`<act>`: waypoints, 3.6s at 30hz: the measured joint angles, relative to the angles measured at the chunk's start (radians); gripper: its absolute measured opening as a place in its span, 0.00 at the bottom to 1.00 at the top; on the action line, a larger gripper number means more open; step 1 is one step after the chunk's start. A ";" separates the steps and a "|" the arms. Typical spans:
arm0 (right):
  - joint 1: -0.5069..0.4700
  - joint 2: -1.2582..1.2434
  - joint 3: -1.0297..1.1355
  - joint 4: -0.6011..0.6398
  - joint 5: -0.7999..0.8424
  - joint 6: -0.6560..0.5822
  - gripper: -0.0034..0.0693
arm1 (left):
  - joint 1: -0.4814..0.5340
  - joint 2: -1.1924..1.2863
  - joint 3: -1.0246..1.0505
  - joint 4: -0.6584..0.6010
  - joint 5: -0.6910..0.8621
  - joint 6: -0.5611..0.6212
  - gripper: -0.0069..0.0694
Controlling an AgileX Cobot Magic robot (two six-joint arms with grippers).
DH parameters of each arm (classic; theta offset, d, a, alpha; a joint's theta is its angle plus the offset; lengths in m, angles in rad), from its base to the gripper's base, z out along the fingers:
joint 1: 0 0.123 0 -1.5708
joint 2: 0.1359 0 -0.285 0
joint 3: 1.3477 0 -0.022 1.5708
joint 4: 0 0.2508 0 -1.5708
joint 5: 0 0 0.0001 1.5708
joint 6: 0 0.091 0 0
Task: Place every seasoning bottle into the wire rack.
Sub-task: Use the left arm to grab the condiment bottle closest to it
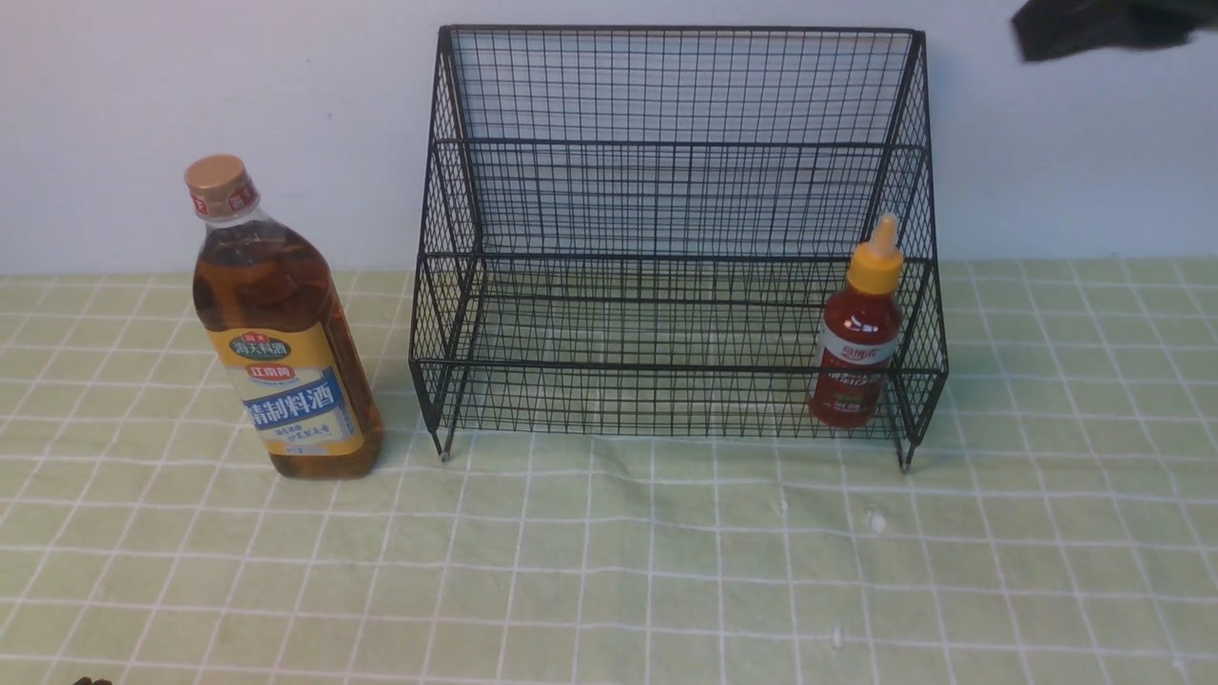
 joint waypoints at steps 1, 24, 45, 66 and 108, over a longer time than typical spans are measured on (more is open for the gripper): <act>0.000 -0.053 0.023 -0.006 -0.009 0.022 0.13 | 0.000 0.000 0.000 0.000 0.000 0.000 0.08; 0.000 -1.167 1.114 0.052 -0.732 0.065 0.03 | 0.000 0.000 0.000 0.000 0.000 0.000 0.08; -0.212 -1.302 1.627 -0.170 -0.765 0.001 0.03 | 0.000 0.000 0.000 0.000 0.000 0.000 0.08; -0.251 -1.337 1.694 -0.101 -0.795 -0.001 0.03 | 0.000 0.000 0.000 0.000 0.000 0.000 0.08; -0.251 -1.337 1.694 -0.101 -0.795 -0.001 0.03 | 0.000 0.202 -0.139 -0.167 -0.634 -0.179 0.12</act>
